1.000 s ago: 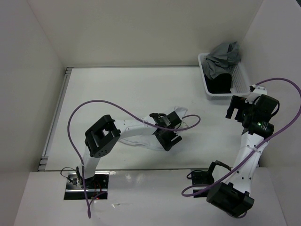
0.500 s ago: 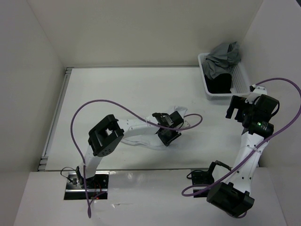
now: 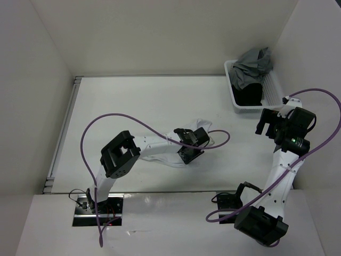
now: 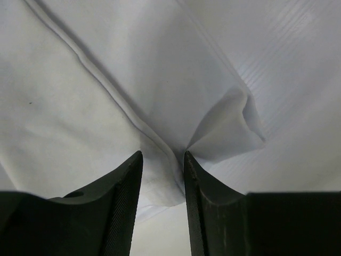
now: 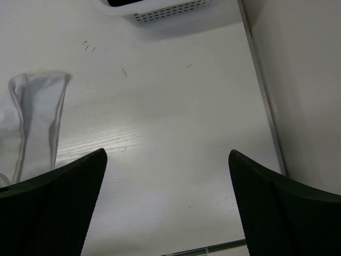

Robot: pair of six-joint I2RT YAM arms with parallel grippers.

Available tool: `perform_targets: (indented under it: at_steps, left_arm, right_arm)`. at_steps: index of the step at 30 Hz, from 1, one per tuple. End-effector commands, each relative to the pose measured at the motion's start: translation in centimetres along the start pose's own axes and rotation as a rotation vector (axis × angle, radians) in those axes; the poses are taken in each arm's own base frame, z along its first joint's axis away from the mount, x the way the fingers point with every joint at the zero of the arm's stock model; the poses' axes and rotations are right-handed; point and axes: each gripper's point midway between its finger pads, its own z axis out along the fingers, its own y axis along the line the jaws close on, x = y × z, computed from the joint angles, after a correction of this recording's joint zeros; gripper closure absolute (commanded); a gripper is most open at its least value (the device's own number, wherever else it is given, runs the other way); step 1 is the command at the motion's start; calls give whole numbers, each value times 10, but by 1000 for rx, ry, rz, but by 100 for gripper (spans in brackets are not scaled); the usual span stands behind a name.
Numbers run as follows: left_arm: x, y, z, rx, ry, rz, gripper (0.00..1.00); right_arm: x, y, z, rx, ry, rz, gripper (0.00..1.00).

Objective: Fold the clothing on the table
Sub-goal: Flatten the skirt out

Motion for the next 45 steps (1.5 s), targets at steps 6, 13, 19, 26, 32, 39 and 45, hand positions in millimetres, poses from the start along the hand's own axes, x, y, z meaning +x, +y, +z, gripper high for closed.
perform_targets:
  at_steps: [6, 13, 19, 26, 32, 39, 45]
  left_arm:
    - [-8, 18, -25, -87, -30, -2, 53]
    - [-6, 20, -29, -97, -21, -1, 53]
    - [-1, 24, -34, -116, -2, 10, 53]
    - [6, 25, -37, -117, 18, 22, 58]
    - [11, 18, -38, -72, 30, 31, 73]
    - [20, 6, -43, 5, 66, 50, 87]
    - [21, 3, -46, 29, 83, 80, 100]
  right_arm:
    - [-9, -1, 2, -5, -41, 4, 1]
    - [-10, 0, 0, -3, -49, 2, 1]
    - [-13, 0, -2, -1, -67, -3, 1]
    - [-13, 0, -2, -1, -67, -3, 1]
    - [-13, 0, -2, -1, -67, -3, 1]
    - [-13, 0, -2, -1, -67, -3, 1]
    - [-13, 0, -2, -1, -67, -3, 1]
